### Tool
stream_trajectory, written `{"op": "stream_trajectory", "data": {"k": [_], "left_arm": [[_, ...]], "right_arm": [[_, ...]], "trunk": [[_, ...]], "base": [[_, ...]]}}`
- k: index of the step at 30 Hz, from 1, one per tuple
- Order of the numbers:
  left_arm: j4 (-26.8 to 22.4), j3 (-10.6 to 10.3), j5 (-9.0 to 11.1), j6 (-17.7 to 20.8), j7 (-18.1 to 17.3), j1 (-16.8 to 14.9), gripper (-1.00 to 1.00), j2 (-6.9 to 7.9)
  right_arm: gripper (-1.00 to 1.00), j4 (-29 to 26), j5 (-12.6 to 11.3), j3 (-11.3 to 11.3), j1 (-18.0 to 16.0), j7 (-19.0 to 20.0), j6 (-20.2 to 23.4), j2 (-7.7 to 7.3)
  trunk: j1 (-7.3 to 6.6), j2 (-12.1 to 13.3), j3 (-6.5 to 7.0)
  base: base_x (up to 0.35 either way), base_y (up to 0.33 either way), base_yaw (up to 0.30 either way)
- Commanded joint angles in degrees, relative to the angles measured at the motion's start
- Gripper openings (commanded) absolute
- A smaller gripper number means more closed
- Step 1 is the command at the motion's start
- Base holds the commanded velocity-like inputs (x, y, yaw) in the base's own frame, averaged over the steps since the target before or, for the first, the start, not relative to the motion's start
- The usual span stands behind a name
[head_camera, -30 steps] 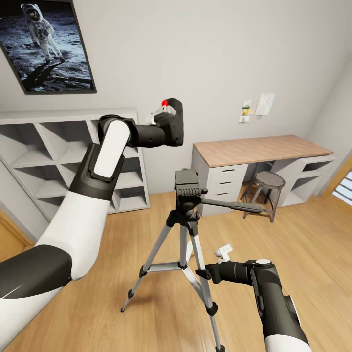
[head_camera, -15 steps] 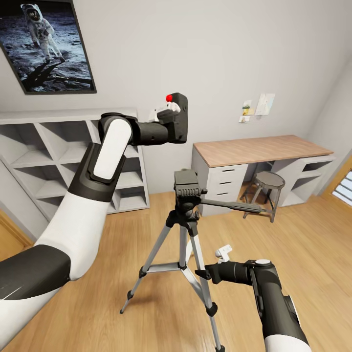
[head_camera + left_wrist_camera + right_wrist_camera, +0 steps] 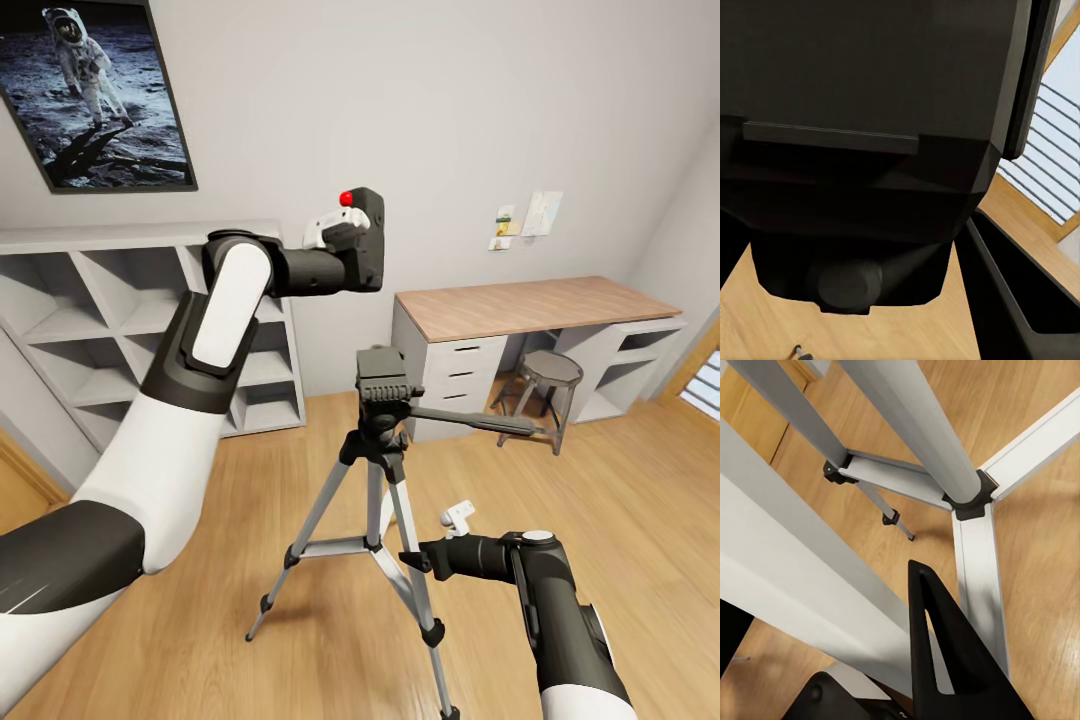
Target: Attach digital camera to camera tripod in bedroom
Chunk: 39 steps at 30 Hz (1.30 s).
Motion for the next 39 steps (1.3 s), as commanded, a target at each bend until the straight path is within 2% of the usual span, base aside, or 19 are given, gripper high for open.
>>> {"op": "stream_trajectory", "data": {"k": [1,4,7,13,14,15,20,24,27,28,29,33,34,35,36,37,38,39], "left_arm": [[0.08,-0.26,0.52,0.10,0.84,-0.08,-1.00,0.01],[-0.12,-0.48,0.32,0.00,2.73,-0.21,-1.00,0.12],[-0.37,-0.57,0.29,-0.04,6.18,-0.39,-1.00,0.21],[-1.34,-0.83,0.57,-0.24,16.23,-0.50,-1.00,0.32],[-1.48,-0.86,0.49,-0.40,20.01,-0.51,-1.00,0.33],[-1.65,-0.87,0.41,-0.41,21.47,-0.51,-1.00,0.31],[-1.90,-1.27,0.18,-0.40,24.27,-0.52,-1.00,0.12],[-1.43,-2.60,0.12,-0.37,24.67,-0.52,-1.00,0.16],[1.44,-3.84,0.10,-0.18,24.46,-0.52,-1.00,0.82],[3.64,-4.19,0.55,-0.02,23.35,-0.52,-1.00,2.14],[3.85,-4.17,0.69,0.00,22.57,-0.52,-1.00,2.43],[4.30,-4.07,1.22,0.03,13.38,-0.52,-1.00,4.34],[4.25,-3.99,1.11,-0.04,7.41,-0.52,-1.00,5.60],[4.23,-3.92,0.94,-0.12,4.15,-0.52,-1.00,6.34],[4.18,-3.72,0.50,-0.28,-2.44,-0.53,-1.00,7.88],[4.15,-3.59,0.19,-0.38,-5.63,-0.55,-1.00,8.60],[4.11,-3.37,-0.65,-0.77,-11.33,-0.67,-1.00,9.79],[4.10,-3.26,-1.19,-1.14,-13.71,-0.74,-1.00,10.25]], "right_arm": [[-1.00,-0.01,1.07,-0.23,-0.04,0.51,0.77,0.08],[-1.00,-0.01,1.07,-0.38,-0.04,0.49,0.78,0.08],[-1.00,-0.01,1.07,-0.48,-0.04,0.50,0.78,0.08],[-1.00,-0.01,1.07,-0.54,-0.04,0.51,0.78,0.08],[-1.00,-0.01,1.07,-0.54,-0.04,0.51,0.78,0.08],[-1.00,-0.03,1.07,-0.54,-0.04,0.51,0.78,0.08],[-1.00,-0.08,1.14,-0.47,-0.04,0.51,0.78,0.08],[-1.00,-0.09,1.15,-0.51,-0.04,0.51,0.78,0.08],[-1.00,-0.10,1.15,-0.50,-0.04,0.51,0.79,0.08],[-1.00,-0.10,1.15,-0.48,-0.04,0.51,0.78,0.08],[-1.00,-0.10,1.15,-0.48,-0.04,0.51,0.78,0.08],[-1.00,-0.10,1.15,-0.46,-0.04,0.51,0.78,0.08],[-1.00,-0.10,1.15,-0.46,-0.04,0.51,0.77,0.08],[-1.00,-0.10,1.15,-0.46,-0.04,0.51,0.75,0.08],[-1.00,-0.10,1.15,-0.46,-0.04,0.51,0.74,0.08],[-1.00,-0.10,1.15,-0.48,-0.04,0.51,0.75,0.08],[-1.00,-0.10,1.15,-0.49,-0.04,0.51,0.74,0.08],[-1.00,-0.10,1.15,-0.50,-0.04,0.51,0.73,0.08]], "trunk": [[0.04,-0.11,-0.13],[0.04,-0.11,-0.13],[0.04,-0.11,-0.13],[0.04,-0.11,-0.13],[0.04,-0.11,-0.13],[0.04,-0.11,-0.13],[0.04,-0.11,-0.13],[0.04,-0.11,-0.13],[0.04,-0.11,-0.13],[0.04,-0.11,-0.13],[0.04,-0.11,-0.13],[0.04,-0.11,-0.13],[0.04,-0.11,-0.13],[0.04,-0.11,-0.13],[0.04,-0.11,-0.13],[0.04,-0.11,-0.13],[0.04,-0.11,-0.13],[0.04,-0.11,-0.13]], "base": [[0.000,0.000,0.000],[0.000,0.000,0.000],[0.000,0.000,0.000],[0.000,0.000,0.000],[0.000,0.000,0.000],[0.000,0.000,0.000],[0.000,0.000,0.000],[0.000,0.000,0.000],[0.000,0.000,0.000],[0.000,0.000,0.000],[0.000,0.000,0.000],[0.000,0.000,0.000],[0.000,0.000,0.000],[0.000,0.000,0.000],[0.000,0.000,0.000],[0.000,0.000,0.000],[0.000,0.000,0.000],[0.000,0.000,0.000]]}}
